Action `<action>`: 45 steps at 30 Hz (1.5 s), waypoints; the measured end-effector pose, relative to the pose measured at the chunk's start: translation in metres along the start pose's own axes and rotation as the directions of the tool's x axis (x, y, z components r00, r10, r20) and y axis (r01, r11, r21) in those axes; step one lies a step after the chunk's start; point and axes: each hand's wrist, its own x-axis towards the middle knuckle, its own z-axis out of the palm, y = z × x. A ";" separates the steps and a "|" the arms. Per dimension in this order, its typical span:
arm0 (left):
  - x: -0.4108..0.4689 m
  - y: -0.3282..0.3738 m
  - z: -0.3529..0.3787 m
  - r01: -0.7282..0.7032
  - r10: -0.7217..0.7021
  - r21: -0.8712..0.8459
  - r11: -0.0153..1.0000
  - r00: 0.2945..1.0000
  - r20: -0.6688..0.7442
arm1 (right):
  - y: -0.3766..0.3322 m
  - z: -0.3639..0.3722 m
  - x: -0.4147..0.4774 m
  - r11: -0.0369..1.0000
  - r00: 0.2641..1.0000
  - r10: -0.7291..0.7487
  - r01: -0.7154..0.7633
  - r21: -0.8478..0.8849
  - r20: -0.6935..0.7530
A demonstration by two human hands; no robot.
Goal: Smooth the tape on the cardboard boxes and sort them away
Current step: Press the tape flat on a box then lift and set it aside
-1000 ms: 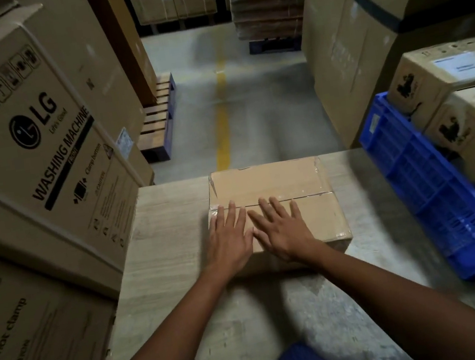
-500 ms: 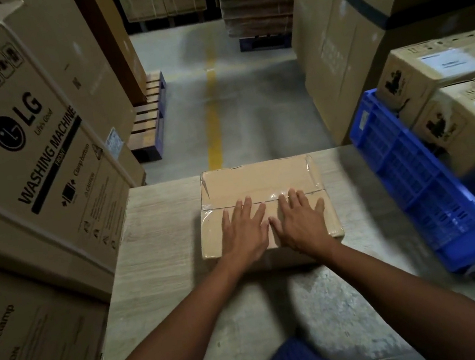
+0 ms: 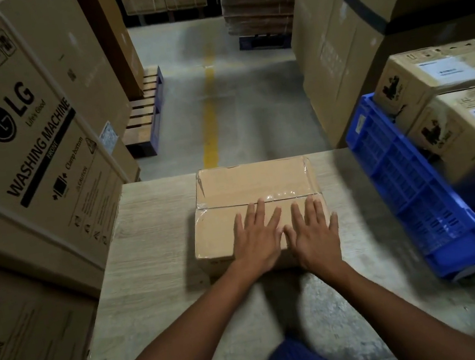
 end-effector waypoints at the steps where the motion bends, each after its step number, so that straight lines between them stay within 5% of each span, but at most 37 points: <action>1: 0.002 0.000 0.000 0.000 0.000 0.005 1.000 1.000 0.005 | -0.001 0.001 0.002 1.000 1.000 0.002 -0.002 -0.007 0.022; 7: 0.015 -0.002 -0.016 -0.021 0.032 0.143 0.989 0.996 -0.077 | 0.002 -0.015 0.012 1.000 0.999 -0.016 0.015 -0.026 -0.030; 14: 0.027 -0.005 -0.005 -0.013 0.012 -0.025 1.000 1.000 -0.027 | 0.012 -0.008 0.024 0.999 1.000 -0.026 0.026 -0.034 0.007; 19: 0.047 -0.006 -0.028 -0.060 0.072 0.111 0.992 0.992 -0.103 | 0.015 -0.026 0.043 0.992 0.998 -0.062 0.062 -0.108 0.002; 25: 0.054 0.003 -0.008 0.018 -0.022 -0.088 0.996 0.998 -0.053 | 0.027 -0.018 0.063 0.985 0.981 -0.174 0.172 0.031 0.090; 32: 0.072 -0.009 -0.029 -0.065 0.068 0.023 0.998 0.986 -0.149 | 0.022 -0.035 0.075 0.975 0.981 -0.194 0.195 -0.105 0.022; 39: 0.074 -0.052 -0.027 0.248 -0.248 0.010 0.969 0.969 0.005 | 0.002 -0.026 0.096 0.961 0.951 -0.245 0.264 -0.084 0.188; 45: 0.085 -0.060 -0.044 0.230 -0.232 0.035 0.973 0.972 0.050 | -0.028 -0.044 0.110 0.978 0.959 -0.142 0.174 -0.114 0.245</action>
